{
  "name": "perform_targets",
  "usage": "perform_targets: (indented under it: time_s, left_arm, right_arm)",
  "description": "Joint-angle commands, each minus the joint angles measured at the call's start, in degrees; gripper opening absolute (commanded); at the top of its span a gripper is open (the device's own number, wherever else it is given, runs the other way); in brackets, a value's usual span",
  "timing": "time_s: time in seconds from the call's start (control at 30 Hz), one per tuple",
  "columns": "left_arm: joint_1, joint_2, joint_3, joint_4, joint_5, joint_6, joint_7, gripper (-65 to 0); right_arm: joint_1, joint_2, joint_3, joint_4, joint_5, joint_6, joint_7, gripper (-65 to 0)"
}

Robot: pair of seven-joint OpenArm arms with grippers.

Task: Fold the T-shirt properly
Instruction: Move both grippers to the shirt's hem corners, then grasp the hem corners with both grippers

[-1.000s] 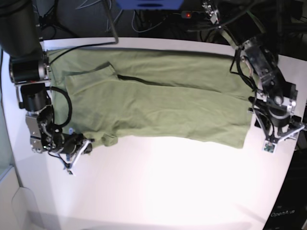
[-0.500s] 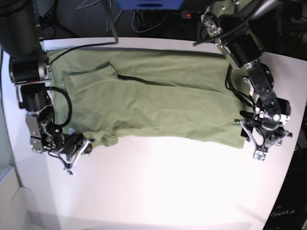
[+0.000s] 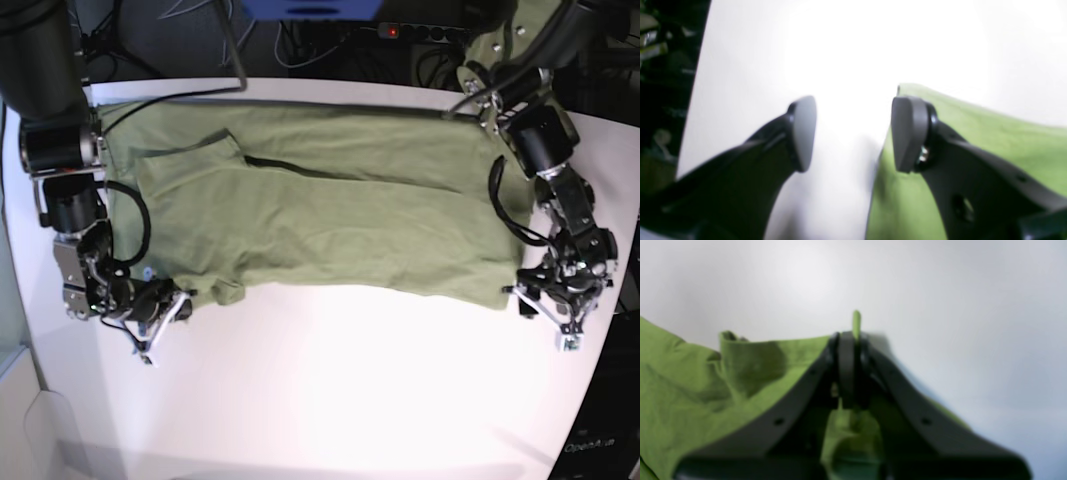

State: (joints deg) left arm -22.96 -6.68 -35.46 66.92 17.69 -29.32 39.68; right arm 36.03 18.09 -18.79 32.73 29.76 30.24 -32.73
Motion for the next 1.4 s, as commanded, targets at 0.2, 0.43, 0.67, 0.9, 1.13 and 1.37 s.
perform_targets:
  time_s: [0.2,0.43,0.67,0.9,1.13,1.37]
  left_arm:
    - [-4.2,-1.7,0.3,-10.3,-3.8,2.5,-7.6,-30.9]
    - [-4.5,-1.4,0.3,-13.9,-4.3,2.3,-10.2,-30.9]
    - [-5.7,-1.6,0.4,-17.9,-4.3,2.4,-11.0,-30.9]
    - [-6.2,-1.7,0.3,-22.0,-4.1,2.5,-14.5,-30.9]
    - [-6.2,-1.7,0.4,-22.0,-3.9,2.5,-14.2,-37.0]
    - [-6.0,-3.5,1.3,-22.0,-3.8,2.5,-14.0,-57.9]
  right_arm:
    - [1.9,0.5,0.1,0.9,0.4,0.7,0.5,-63.4]
    - [1.9,0.5,0.1,0.9,0.4,0.7,0.5,-63.4]
    - [1.9,0.5,0.2,0.9,0.4,0.7,0.5,-63.4]
    - [1.9,0.4,0.2,0.9,0.4,0.7,0.5,-63.4]
    - [2.0,0.4,0.2,0.9,0.4,0.7,0.5,-63.4]
    - [2.1,0.4,0.2,0.9,0.4,0.7,0.5,-63.4]
